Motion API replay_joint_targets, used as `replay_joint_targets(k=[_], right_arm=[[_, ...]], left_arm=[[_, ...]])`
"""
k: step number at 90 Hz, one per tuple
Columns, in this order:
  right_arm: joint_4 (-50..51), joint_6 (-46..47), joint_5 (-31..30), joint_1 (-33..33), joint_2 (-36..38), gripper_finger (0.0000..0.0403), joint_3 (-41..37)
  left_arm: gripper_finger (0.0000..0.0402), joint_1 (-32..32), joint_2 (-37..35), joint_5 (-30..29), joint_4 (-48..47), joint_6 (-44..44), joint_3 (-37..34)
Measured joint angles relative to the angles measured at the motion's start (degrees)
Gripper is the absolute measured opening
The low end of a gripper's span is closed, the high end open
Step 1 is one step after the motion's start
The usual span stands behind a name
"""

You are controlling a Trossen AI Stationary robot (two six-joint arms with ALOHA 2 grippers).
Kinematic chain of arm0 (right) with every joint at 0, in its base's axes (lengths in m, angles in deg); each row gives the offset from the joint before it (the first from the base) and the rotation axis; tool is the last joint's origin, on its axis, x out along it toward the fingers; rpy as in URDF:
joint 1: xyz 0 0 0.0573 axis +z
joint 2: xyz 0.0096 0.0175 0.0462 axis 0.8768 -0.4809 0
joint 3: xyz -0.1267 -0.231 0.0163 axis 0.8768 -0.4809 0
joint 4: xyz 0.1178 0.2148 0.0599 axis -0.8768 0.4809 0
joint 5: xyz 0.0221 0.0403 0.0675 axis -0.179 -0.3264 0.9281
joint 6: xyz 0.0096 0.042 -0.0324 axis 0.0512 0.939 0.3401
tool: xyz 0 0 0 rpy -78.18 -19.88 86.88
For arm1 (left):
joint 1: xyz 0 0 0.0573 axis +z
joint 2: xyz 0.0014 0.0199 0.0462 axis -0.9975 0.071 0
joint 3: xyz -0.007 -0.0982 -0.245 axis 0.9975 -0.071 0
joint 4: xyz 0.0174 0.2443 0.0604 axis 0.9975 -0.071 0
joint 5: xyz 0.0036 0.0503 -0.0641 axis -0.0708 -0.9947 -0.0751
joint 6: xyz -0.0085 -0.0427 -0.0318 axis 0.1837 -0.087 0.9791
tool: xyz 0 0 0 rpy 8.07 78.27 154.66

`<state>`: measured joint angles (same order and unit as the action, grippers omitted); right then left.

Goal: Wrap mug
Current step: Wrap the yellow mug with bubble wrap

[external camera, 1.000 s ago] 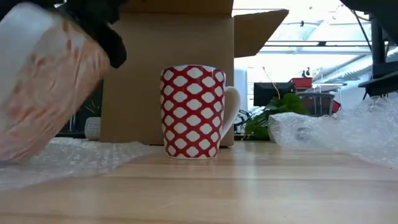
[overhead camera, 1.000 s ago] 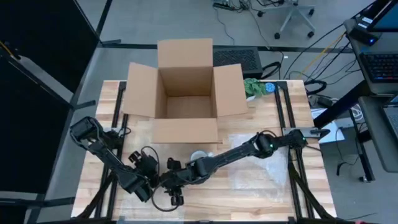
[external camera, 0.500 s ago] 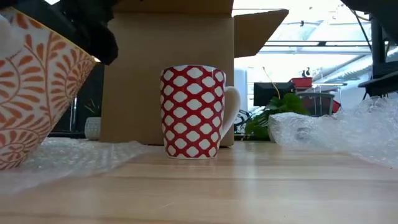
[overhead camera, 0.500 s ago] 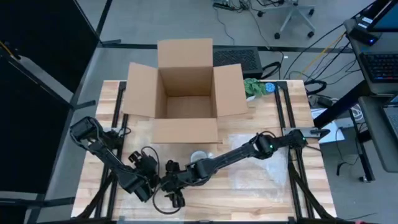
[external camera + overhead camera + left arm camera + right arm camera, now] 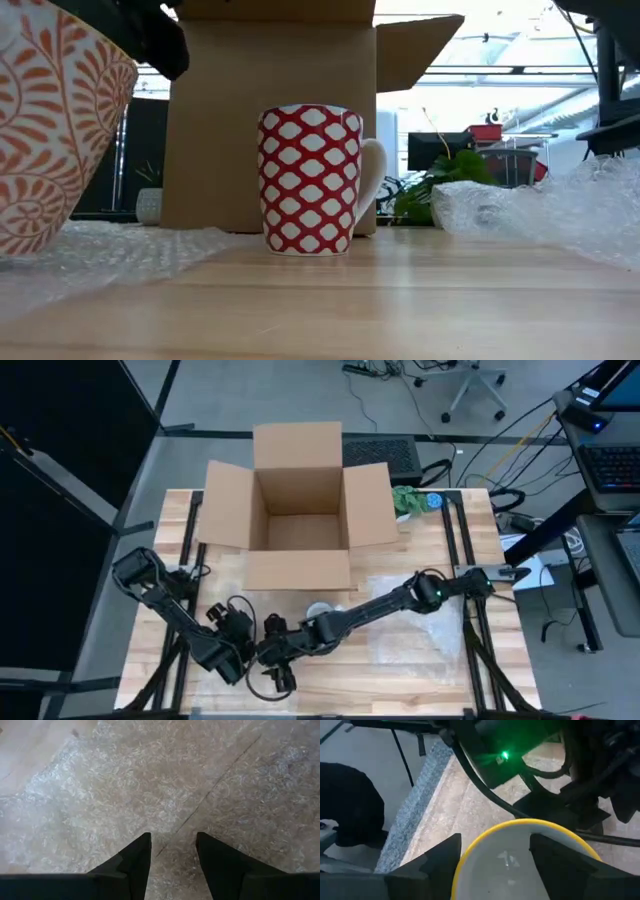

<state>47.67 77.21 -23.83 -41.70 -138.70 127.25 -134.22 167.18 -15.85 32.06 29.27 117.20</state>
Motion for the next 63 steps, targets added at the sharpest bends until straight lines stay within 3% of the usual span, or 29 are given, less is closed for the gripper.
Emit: replay_joint_targets(k=[63], right_arm=[[-0.4, 1.1, -0.1, -0.1, 2.3, 0.0224, 0.0]], left_arm=[[0.015, 0.0, 0.0, 0.0, 0.1, 0.1, 0.0]])
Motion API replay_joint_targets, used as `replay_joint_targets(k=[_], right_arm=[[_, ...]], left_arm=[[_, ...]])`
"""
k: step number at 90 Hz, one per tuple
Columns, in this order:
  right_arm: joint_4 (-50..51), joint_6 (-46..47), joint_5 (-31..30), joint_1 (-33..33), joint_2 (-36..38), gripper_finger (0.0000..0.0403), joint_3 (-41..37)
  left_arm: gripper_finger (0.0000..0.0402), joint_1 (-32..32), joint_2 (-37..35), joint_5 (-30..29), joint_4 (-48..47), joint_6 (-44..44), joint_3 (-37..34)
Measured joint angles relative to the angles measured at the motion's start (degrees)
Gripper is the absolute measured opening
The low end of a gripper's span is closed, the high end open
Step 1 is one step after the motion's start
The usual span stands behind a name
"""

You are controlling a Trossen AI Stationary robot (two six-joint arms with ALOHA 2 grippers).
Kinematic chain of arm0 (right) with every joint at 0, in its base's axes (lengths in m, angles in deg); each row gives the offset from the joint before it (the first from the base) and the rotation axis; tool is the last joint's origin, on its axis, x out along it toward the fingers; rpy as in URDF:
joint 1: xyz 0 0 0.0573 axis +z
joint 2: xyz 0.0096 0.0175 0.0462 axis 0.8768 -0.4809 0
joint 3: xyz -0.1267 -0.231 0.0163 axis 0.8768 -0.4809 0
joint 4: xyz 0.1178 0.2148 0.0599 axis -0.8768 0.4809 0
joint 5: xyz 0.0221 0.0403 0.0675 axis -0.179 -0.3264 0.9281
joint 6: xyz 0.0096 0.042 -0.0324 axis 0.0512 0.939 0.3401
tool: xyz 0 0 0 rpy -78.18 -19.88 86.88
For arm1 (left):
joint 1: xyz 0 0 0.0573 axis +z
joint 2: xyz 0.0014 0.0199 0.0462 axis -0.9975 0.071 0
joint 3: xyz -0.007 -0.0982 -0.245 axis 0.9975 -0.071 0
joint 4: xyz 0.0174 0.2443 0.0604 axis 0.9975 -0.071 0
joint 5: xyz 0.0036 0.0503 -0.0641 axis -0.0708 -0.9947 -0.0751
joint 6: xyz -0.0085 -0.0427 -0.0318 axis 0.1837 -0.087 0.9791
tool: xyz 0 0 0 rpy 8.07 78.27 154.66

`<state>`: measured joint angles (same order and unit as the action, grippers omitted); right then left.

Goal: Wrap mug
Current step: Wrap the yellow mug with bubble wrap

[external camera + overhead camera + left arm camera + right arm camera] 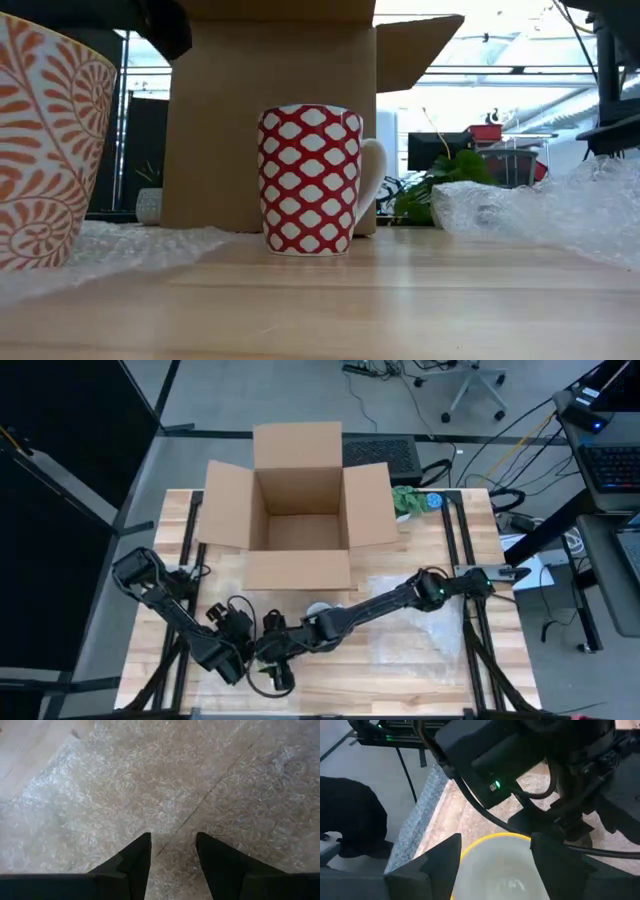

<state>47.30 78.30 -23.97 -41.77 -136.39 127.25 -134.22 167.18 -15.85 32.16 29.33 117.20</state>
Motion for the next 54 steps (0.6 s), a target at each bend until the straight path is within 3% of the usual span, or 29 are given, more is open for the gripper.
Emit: replay_joint_targets(k=[21, 37, 54], right_arm=[[3.2, 0.0, 0.1, 0.0, 4.4, 0.0224, 0.0], [16.5, 3.0, -0.2, 0.0, 8.7, 0.0224, 0.1], [30.8, 5.8, -0.5, 2.1, 7.0, 0.0224, 0.0]], left_arm=[[0.015, 0.0, 0.0, 0.1, 0.1, 0.0, 0.0], [0.015, 0.0, 0.0, 0.5, 0.1, -0.6, 0.0], [0.015, -0.1, 0.0, 0.9, 0.1, -1.6, 0.0]])
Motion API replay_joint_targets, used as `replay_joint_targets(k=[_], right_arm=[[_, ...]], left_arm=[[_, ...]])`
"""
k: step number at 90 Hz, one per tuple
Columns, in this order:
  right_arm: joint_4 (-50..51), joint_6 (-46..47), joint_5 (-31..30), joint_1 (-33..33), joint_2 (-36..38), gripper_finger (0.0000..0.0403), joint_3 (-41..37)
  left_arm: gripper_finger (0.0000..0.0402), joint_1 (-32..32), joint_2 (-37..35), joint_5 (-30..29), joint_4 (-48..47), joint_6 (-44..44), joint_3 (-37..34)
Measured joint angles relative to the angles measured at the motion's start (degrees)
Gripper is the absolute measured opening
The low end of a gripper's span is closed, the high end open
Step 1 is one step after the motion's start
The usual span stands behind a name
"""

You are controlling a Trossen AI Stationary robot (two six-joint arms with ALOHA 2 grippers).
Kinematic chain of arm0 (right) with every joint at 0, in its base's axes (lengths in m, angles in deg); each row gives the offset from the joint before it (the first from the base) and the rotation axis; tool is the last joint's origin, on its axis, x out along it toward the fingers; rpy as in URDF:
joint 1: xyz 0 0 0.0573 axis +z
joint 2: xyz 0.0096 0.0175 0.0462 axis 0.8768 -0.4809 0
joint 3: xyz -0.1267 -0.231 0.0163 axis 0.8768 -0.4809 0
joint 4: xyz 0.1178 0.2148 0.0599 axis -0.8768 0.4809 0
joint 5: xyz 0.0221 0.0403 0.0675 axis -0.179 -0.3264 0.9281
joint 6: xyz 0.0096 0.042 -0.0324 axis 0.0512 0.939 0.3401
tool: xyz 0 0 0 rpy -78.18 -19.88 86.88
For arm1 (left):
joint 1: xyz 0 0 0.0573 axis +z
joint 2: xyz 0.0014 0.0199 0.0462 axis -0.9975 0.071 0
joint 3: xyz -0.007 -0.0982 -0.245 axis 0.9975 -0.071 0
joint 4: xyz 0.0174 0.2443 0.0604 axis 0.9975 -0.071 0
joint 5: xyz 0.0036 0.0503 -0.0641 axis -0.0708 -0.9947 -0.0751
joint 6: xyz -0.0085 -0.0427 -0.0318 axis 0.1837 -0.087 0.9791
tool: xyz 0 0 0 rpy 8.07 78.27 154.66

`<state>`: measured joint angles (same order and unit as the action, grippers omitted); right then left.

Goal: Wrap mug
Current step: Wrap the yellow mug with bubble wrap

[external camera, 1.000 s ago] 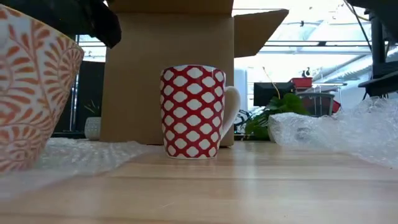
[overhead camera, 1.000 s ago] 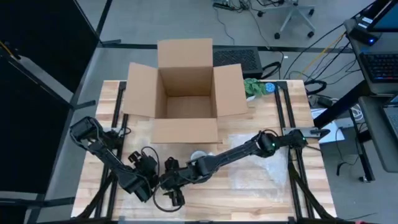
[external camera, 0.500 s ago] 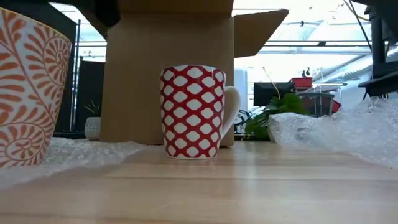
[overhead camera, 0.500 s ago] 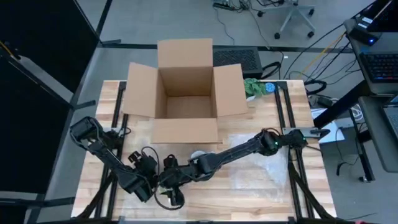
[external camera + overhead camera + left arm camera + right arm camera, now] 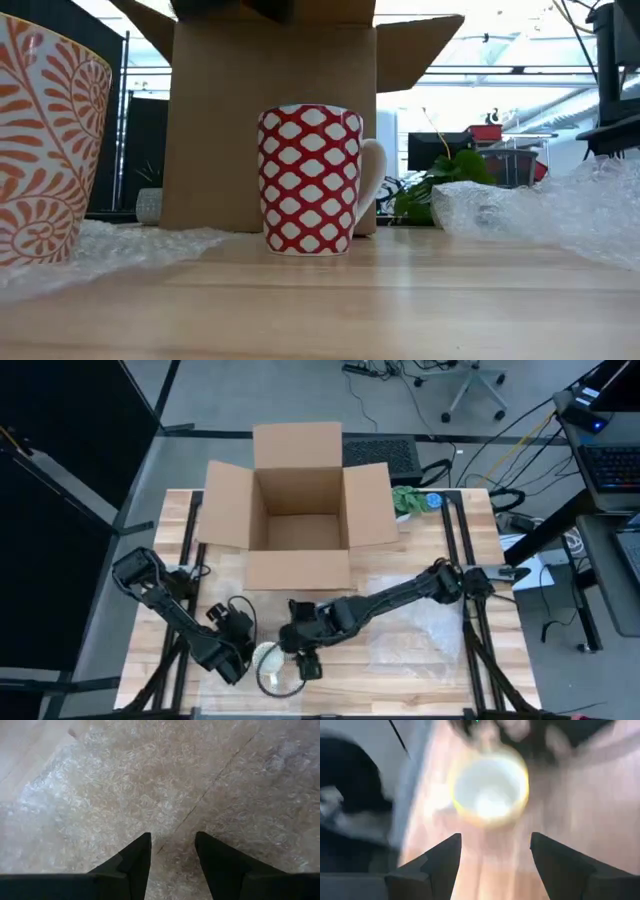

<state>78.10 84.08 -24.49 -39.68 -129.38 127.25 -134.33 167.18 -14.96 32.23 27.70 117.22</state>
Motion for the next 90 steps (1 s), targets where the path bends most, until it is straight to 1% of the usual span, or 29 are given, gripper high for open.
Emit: replay_joint_targets(k=[7, 20, 31, 39, 49, 62, 74, 90], right_arm=[[-0.7, 1.1, 0.3, 1.6, -2.6, 0.0224, 0.0], [-6.8, 1.3, -1.3, 3.9, -8.0, 0.0224, 0.0], [-9.6, 2.6, -2.6, 4.5, -12.5, 0.0224, -0.1], [-11.7, 3.8, -4.0, 4.3, -14.3, 0.0224, -0.1], [-12.4, 4.6, -5.6, 3.6, -15.0, 0.0224, -0.1], [-12.1, 4.8, -5.7, 2.9, -15.1, 0.0224, -0.1], [-11.9, 4.8, -5.6, 2.7, -15.0, 0.0224, -0.1], [-11.9, 4.8, -5.5, 2.6, -15.0, 0.0224, -0.1]], left_arm=[[0.015, 0.0, 0.0, 0.1, 0.0, 0.0, 0.0], [0.015, 0.0, 0.0, 0.1, -0.1, 0.0, 0.0], [0.015, 0.0, 0.0, 0.2, 0.0, 0.1, 0.0], [0.015, 0.0, 0.0, 0.2, 0.0, 0.1, 0.0], [0.015, 0.0, -0.1, 0.7, 0.0, -0.2, 0.0], [0.015, -0.3, -1.5, 3.2, -0.8, -2.9, 1.1], [0.015, -1.1, -4.6, 3.3, -6.1, -4.8, 3.5], [0.015, -2.2, -10.1, 2.8, -12.2, -4.9, 5.9]])
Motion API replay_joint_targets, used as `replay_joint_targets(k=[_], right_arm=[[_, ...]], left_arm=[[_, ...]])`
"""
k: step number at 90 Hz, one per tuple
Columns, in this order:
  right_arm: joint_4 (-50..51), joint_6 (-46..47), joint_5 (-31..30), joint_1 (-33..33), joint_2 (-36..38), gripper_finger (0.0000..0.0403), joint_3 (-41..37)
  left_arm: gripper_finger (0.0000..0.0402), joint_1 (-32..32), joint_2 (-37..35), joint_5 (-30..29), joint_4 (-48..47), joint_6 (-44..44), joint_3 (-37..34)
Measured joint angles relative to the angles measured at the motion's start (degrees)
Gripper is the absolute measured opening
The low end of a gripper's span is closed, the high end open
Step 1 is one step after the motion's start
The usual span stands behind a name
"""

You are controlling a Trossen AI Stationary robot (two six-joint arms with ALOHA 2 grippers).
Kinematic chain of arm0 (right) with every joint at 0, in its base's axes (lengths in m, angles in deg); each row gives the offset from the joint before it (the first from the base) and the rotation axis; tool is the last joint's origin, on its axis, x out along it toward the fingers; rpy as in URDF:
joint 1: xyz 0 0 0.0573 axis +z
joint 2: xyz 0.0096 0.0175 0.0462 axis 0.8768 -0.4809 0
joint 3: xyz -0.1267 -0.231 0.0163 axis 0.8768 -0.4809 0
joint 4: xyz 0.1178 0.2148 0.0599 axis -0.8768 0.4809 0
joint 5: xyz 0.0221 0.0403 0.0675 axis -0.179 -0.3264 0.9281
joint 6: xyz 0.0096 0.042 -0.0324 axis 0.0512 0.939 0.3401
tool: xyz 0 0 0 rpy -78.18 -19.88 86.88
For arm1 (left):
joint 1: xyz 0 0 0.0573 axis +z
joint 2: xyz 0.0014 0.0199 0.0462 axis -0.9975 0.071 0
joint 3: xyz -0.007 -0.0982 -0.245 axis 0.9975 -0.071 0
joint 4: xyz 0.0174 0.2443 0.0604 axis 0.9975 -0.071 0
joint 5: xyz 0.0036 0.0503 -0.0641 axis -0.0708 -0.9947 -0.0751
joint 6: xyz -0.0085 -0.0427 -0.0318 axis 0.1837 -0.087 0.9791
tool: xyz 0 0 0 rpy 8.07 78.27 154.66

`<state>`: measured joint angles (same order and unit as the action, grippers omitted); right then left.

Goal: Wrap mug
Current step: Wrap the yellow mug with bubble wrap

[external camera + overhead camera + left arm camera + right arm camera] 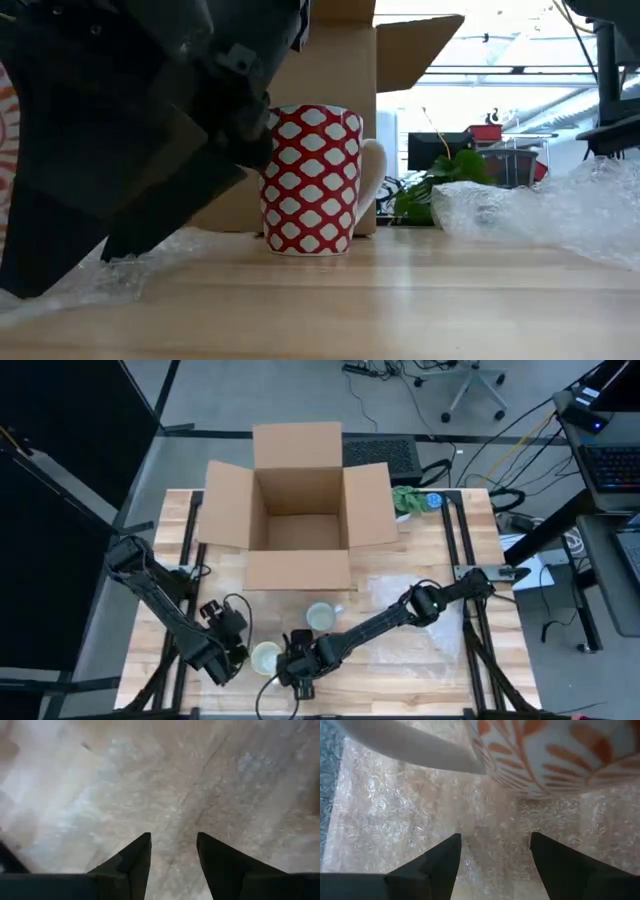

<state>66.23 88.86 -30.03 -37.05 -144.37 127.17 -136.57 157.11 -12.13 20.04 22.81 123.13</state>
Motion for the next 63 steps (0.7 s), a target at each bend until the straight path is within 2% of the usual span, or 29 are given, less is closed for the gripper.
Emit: replay_joint_targets(k=[21, 41, 52, 63], right_arm=[[0.0, -0.1, 0.1, -0.2, 0.1, 0.0224, 0.0], [0.1, -0.9, 0.1, -0.2, 0.2, 0.0224, 0.0], [0.1, -1.1, 0.1, -0.3, 0.2, 0.0224, 0.0], [0.4, -1.1, 0.1, -0.2, 1.1, 0.0224, 0.0]], left_arm=[[0.015, -2.1, -10.4, -4.5, 1.6, -3.0, 2.9], [0.015, -6.0, -20.6, -14.8, 11.6, -6.0, 3.6], [0.015, -6.5, -21.7, -15.1, 17.6, -9.6, 3.7], [0.015, -6.4, -20.4, -14.7, 19.1, -10.3, 3.7]])
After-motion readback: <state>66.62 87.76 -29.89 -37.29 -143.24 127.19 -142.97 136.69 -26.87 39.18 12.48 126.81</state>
